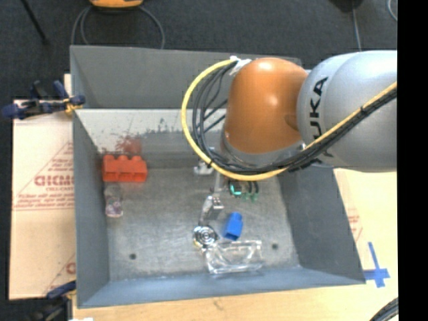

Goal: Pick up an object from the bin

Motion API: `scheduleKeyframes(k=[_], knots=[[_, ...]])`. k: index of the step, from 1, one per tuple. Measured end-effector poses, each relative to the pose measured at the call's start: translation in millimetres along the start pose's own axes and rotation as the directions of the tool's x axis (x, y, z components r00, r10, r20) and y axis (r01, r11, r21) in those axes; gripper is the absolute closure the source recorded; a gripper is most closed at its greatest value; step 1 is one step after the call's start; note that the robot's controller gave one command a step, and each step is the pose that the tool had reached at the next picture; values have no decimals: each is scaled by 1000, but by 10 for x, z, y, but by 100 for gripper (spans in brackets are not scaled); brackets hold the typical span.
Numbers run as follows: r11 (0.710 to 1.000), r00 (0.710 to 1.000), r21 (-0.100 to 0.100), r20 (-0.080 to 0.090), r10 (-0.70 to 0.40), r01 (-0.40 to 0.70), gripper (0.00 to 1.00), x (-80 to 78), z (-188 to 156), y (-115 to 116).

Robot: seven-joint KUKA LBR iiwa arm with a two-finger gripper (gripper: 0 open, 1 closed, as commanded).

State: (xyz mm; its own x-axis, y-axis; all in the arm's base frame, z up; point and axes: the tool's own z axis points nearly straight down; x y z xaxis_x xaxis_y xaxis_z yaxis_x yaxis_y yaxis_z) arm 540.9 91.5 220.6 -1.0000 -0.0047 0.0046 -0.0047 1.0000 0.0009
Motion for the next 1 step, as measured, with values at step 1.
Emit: scheduleKeyframes(k=[1], knots=[[1000,1000,2,-6,9,-9,0,669,1004,-615]])
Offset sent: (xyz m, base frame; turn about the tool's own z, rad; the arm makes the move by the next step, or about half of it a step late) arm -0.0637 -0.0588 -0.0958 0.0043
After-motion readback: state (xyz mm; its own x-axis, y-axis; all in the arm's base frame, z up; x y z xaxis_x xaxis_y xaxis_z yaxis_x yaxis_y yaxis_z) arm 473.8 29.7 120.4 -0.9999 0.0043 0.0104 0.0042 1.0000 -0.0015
